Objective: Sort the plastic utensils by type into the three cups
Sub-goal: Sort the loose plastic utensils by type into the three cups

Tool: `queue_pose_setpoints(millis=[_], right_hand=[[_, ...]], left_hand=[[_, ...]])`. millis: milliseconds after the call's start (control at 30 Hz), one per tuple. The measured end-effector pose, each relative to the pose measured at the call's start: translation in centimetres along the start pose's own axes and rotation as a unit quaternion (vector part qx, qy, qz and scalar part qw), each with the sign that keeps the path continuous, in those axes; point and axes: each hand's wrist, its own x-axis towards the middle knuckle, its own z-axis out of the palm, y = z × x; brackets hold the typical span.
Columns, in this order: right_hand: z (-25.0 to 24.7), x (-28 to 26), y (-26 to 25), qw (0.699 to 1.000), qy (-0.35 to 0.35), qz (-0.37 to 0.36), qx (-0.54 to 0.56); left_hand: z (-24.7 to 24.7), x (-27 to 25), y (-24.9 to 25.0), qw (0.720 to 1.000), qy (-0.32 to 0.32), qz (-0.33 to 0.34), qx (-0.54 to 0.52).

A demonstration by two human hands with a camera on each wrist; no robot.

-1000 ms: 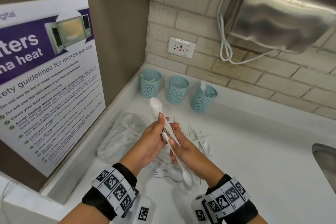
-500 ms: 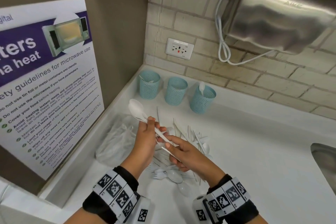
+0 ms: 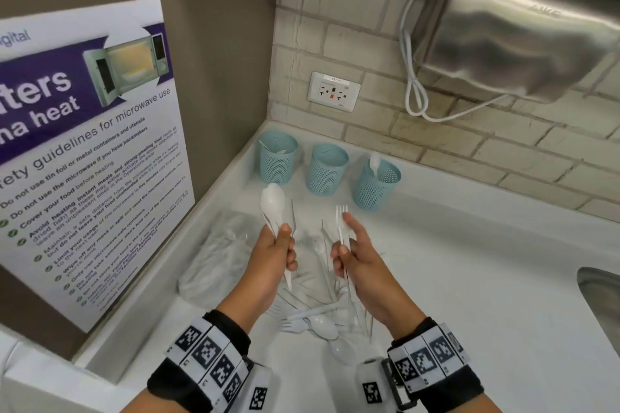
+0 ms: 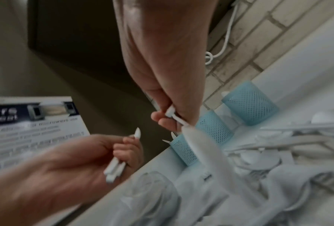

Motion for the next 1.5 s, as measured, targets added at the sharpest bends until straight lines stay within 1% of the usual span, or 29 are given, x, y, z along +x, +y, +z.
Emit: queue_pose_setpoints(millis=[67, 133, 200, 300, 400, 467, 567, 633, 733, 833, 900, 1033, 1233, 1333, 1433, 1500], right_hand=[[0.2, 0.2, -0.4, 0.993, 0.019, -0.015, 0.118], [0.3, 0.4, -0.8, 0.975, 0.026, -0.009, 0.22], [0.6, 0.5, -1.2, 0.963, 0.015, 0.004, 0.269], [1.0, 0.5, -1.6, 0.97, 0.0, 0.012, 0.242], [1.2, 0.4, -1.7, 0.979, 0.012, 0.016, 0.203], [1.3, 0.4, -1.7, 0.979, 0.015, 0.018, 0.202], [1.3, 0.4, -1.8, 0.973, 0.017, 0.022, 0.229], [1.1, 0.4, -1.8, 0.973, 0.03, 0.027, 0.226], [0.9, 0.6, -1.7, 0.981, 0.052, 0.04, 0.184], [0.6, 0.7, -1.5, 0.984, 0.089, 0.043, 0.15], [0.3, 0.8, -1.6, 0.979, 0.112, 0.043, 0.163], [0.4, 0.9, -1.6, 0.975, 0.133, 0.025, 0.177], [-0.3, 1.1, -1.7, 0.964, 0.194, -0.019, 0.179], [-0.3, 1.1, -2.4, 0.962, 0.199, -0.025, 0.187], [0.1, 0.8, -2.6, 0.982, 0.169, -0.015, 0.087], [0.5, 0.5, -2.5, 0.991, 0.136, 0.012, 0.009]], left_hand=[[0.3, -0.3, -0.4, 0.999, -0.018, -0.025, 0.035], [0.6, -0.5, -0.8, 0.997, -0.04, -0.048, 0.046], [0.9, -0.8, -1.0, 0.994, -0.075, -0.053, 0.061], [0.9, -1.0, -1.3, 0.984, -0.117, -0.039, 0.132], [0.9, -1.4, -1.2, 0.976, -0.151, -0.036, 0.151], [0.9, -1.6, -1.0, 0.973, -0.156, -0.028, 0.169], [0.9, -2.0, -0.6, 0.97, -0.149, -0.017, 0.193], [0.9, -2.1, -0.5, 0.97, -0.147, -0.014, 0.191], [0.8, -2.0, -0.4, 0.973, -0.158, -0.018, 0.164], [0.6, -2.0, -0.3, 0.973, -0.164, -0.019, 0.163], [0.5, -1.9, -0.3, 0.973, -0.163, -0.015, 0.166], [0.4, -1.9, -0.2, 0.976, -0.148, -0.009, 0.161], [-0.8, -1.3, -0.1, 0.978, -0.111, -0.017, 0.175], [-1.2, -1.1, 0.0, 0.981, -0.1, -0.021, 0.165], [-1.1, -1.2, 0.3, 0.985, -0.101, -0.023, 0.14], [-0.9, -1.2, 0.5, 0.986, -0.109, -0.025, 0.123]])
